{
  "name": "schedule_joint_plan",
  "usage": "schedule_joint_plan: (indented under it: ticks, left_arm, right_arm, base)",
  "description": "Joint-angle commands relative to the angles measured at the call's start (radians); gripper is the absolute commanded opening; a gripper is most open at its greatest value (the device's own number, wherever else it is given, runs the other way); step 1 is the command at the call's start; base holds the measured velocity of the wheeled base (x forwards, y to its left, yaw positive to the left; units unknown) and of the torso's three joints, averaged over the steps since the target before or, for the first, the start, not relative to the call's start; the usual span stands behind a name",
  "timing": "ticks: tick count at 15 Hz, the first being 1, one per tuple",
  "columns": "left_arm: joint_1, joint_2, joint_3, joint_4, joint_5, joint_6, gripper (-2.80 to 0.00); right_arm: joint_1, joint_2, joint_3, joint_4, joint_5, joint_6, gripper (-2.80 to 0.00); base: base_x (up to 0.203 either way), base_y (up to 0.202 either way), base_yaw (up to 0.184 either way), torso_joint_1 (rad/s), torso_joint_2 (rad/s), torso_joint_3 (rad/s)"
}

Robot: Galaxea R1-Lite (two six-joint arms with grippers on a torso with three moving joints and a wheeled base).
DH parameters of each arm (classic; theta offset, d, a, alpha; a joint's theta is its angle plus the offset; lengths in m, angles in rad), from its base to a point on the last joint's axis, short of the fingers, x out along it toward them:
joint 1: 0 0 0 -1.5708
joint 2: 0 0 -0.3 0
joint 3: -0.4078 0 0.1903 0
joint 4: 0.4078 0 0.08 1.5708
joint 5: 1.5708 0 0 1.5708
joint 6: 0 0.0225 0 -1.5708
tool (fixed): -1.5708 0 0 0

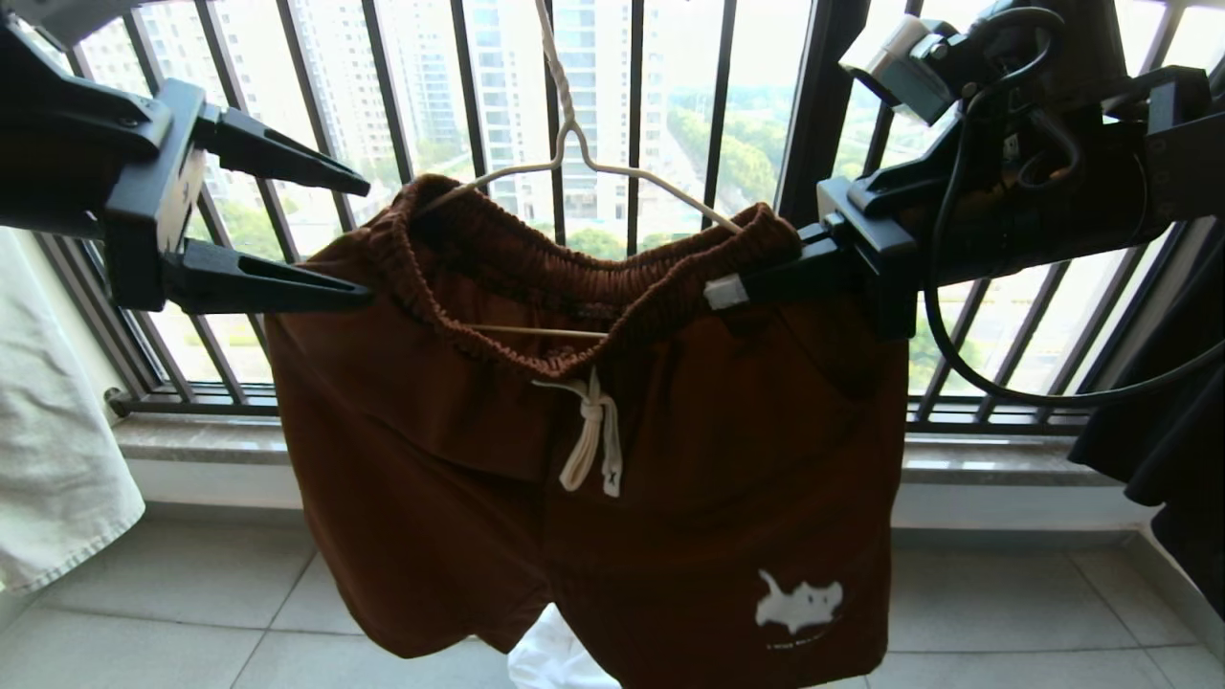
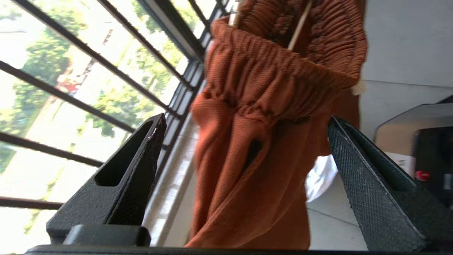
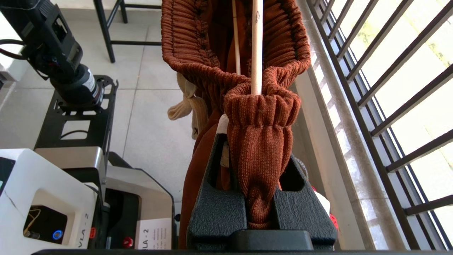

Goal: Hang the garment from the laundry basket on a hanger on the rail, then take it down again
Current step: Hang the clothes rack on the clothesline

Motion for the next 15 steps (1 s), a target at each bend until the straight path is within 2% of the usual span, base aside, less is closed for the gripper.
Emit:
schedule_joint_plan:
  ticks: [1,5,10,15]
  left_arm:
    - [-0.011,0.047,-0.015,0.031,-0.043,0.003,0.00]
    - [-0.017,0.109,-0.079,0.026,-0.051,-0.002,0.00]
    - [-0.053,0.130,-0.080,0.026,-0.102,-0.041,0.00]
    - [-0.094,0.148,-0.081,0.021,-0.106,-0.060,0.00]
  right_arm:
    - [0.000,-0.008,0.000,0.004,0.006,-0.003,-2.80]
    - [-0.001,-0.011,0.004,0.004,0.006,-0.008,-2.80]
    - [0.002,-0.017,0.004,0.004,0.006,-0.009,-2.80]
    - [0.002,-0.017,0.001,0.004,0.006,-0.009,-2.80]
  base:
    - [0.000,0.000,0.000,0.000,0.00,0.000]
    - [0.000,0.000,0.000,0.000,0.00,0.000]
    - [0.000,0.000,0.000,0.000,0.00,0.000]
    - [0.000,0.000,0.000,0.000,0.00,0.000]
